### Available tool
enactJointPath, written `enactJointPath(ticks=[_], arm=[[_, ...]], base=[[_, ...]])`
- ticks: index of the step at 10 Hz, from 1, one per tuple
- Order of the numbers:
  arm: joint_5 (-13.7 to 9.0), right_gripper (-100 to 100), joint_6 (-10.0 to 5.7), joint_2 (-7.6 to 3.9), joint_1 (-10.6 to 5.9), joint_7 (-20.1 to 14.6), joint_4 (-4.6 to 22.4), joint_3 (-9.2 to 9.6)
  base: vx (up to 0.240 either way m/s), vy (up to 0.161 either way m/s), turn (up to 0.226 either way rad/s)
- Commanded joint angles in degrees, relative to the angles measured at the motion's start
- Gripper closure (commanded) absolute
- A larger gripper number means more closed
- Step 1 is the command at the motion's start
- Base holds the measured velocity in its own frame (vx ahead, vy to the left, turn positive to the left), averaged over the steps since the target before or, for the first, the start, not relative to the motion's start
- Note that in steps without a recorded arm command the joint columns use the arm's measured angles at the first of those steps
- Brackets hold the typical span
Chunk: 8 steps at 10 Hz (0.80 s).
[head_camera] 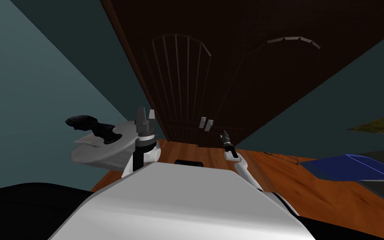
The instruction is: Pull the door open
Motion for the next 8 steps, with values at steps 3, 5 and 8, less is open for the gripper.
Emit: enactJointPath(ticks=[3, 5, 8], arm=[[0.01, -100, 0.62, 0.29, -0.85, 0.36, 0.17, -0.57], [0.2, -100, 0.52, 1.07, -1.83, 0.46, -0.19, 0.02], [0.22, 100, 0.81, 1.21, -1.69, 0.45, -0.91, 0.13]], base=[[0.185, 0.011, 0.052], [0.191, 0.09, 0.109], [0.086, 0.061, 0.05]])
